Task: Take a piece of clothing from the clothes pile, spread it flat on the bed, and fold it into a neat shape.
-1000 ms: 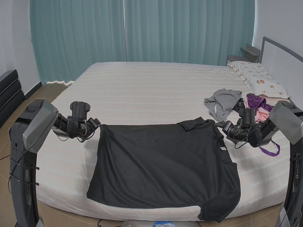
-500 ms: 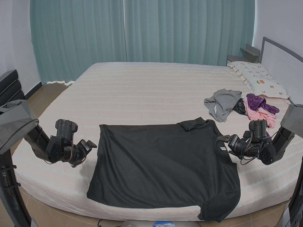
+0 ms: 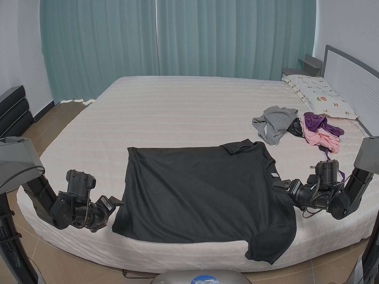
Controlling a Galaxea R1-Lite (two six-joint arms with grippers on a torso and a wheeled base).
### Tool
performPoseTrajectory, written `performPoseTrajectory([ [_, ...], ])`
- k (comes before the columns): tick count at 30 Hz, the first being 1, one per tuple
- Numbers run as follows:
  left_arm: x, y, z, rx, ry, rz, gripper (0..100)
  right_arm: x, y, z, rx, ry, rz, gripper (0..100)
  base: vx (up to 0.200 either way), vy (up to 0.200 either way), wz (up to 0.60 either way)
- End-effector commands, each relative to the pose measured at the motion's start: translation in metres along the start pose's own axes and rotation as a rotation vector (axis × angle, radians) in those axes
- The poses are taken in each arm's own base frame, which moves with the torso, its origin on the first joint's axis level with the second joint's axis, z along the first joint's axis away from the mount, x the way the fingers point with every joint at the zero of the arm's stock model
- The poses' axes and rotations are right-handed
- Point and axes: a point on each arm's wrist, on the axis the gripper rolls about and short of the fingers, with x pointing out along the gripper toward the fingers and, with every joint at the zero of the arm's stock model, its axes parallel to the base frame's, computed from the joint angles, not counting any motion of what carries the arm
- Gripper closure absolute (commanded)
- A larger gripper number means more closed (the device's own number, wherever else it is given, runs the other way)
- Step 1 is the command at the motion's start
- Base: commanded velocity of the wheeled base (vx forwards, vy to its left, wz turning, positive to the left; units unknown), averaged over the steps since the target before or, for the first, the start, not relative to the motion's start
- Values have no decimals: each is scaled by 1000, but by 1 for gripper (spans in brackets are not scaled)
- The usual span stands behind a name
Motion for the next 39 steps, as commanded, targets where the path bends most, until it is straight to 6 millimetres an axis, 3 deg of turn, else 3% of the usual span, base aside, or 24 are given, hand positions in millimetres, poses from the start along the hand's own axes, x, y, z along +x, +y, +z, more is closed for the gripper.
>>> performPoseTrajectory([
  [1,0,7,-12,13,36,35,0,-1,-1,-2,8,5,-5,0,0,0,0],
  [8,13,8,-23,44,17,66,0,-3,-2,-4,5,4,-1,0,0,0,0],
  [11,34,5,-30,81,-52,82,0,-3,-2,-4,2,-8,11,0,0,0,0],
  [16,51,-1,-40,120,-118,69,0,-3,-1,-6,-3,-8,18,0,0,0,0],
  [26,62,-4,-37,122,-165,86,0,-2,-1,-5,-4,-9,19,0,0,0,0],
  [27,61,-3,-37,122,-165,89,100,-2,-1,-5,-4,-9,19,0,0,0,0],
  [39,47,15,-44,119,-195,183,100,0,-17,-13,-31,23,-50,0,0,0,0],
])
